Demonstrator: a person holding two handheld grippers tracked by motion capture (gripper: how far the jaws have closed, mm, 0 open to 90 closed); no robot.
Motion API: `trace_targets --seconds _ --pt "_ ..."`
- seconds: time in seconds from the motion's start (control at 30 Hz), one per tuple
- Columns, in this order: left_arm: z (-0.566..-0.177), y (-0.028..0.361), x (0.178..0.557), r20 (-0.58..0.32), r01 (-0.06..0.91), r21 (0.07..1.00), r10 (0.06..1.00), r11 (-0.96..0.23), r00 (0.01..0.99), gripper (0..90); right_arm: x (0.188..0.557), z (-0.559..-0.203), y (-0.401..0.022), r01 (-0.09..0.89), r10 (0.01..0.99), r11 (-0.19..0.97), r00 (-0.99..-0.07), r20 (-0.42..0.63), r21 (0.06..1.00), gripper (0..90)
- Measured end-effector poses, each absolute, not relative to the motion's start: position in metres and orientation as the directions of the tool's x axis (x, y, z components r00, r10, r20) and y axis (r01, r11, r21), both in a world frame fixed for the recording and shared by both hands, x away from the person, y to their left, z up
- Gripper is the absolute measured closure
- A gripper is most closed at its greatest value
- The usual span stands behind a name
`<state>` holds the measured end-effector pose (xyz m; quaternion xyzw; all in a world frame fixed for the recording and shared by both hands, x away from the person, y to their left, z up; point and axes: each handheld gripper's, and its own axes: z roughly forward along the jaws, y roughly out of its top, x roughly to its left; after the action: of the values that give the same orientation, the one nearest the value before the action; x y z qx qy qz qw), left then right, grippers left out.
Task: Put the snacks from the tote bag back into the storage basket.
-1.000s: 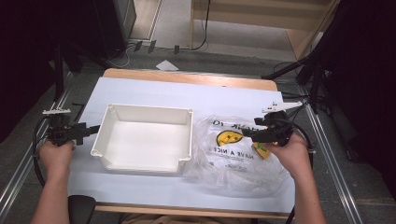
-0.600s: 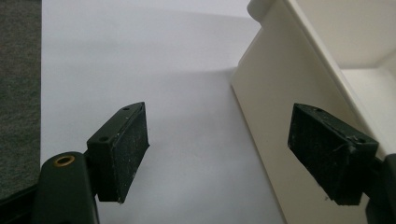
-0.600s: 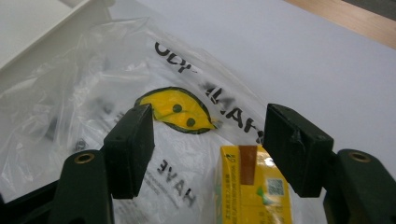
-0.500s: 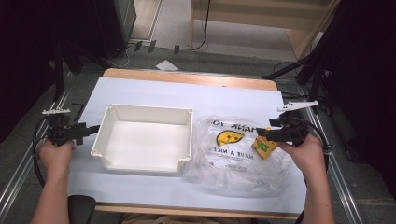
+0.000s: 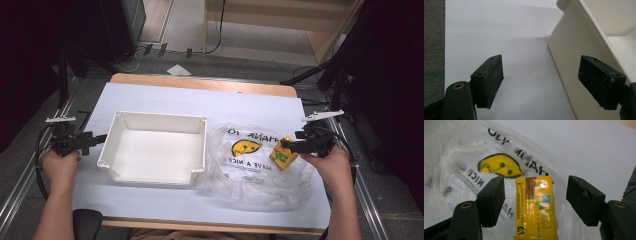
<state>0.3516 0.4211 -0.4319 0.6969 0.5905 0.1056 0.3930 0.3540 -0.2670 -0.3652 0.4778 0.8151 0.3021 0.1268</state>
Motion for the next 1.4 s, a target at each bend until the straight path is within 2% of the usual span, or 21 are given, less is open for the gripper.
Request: trace_targets --seconds 0.8,1.0,1.2,1.23,1.4 --pt "-0.431 0.422 0.351 -0.320 0.739 0.674 0.906 0.011 0.279 21.3 0.365 -0.407 -0.264 0.768 0.859 0.400 -0.504 0.087 0.499 35.2" --pt "-0.432 0.422 0.351 -0.319 0.739 0.673 0.906 0.010 0.278 21.3 0.367 -0.414 -0.261 0.774 0.851 0.409 -0.514 0.103 0.483 41.1" --pt "-0.432 0.422 0.352 -0.319 0.739 0.673 0.906 0.010 0.278 21.3 0.367 -0.415 -0.255 0.765 0.848 0.437 -0.526 0.067 0.472 45.0" --pt "-0.432 0.422 0.352 -0.319 0.739 0.673 0.906 0.010 0.278 21.3 0.366 -0.414 -0.255 0.757 0.845 0.453 -0.533 0.043 0.472 48.3" --pt "-0.432 0.421 0.352 -0.318 0.740 0.673 0.906 0.007 0.280 21.3 0.366 -0.414 -0.255 0.746 0.836 0.471 -0.547 0.030 0.472 49.2"
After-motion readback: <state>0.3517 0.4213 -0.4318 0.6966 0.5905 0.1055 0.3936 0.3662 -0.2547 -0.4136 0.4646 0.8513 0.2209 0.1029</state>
